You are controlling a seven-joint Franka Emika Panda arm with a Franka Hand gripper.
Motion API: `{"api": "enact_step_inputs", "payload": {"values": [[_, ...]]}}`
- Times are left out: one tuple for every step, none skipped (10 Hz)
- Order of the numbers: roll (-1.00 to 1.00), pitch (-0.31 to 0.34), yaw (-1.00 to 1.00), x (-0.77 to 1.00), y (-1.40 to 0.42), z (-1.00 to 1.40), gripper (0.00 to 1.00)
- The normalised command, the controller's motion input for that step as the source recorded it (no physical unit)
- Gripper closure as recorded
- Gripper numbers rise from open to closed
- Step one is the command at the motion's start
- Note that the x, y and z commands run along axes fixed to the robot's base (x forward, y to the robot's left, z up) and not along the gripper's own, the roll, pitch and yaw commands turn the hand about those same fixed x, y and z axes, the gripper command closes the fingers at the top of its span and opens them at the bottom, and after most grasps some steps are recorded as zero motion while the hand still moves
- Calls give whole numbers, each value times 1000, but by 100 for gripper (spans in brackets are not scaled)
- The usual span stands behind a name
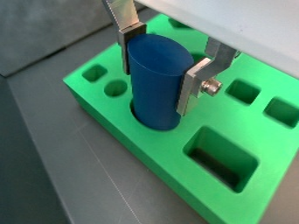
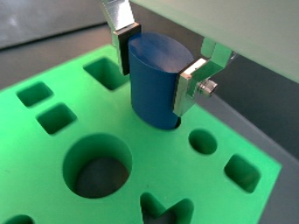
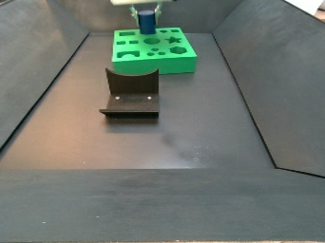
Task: Pick up the oval object. Move up. Place the oval object on the fixture. Regrasp the oval object. Move to above the board. Insert the oval object.
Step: Insert the oval object.
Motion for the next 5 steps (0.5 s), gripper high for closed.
{"api": "enact_step_inputs", "payload": {"values": [[161,-216,0,-157,-29,-746,100],[166,-211,0,-191,-6,-666,100],[0,-41,0,-26,0,0,100],[4,0,0,0,0,0,100],[0,0,0,0,0,0,100]]}}
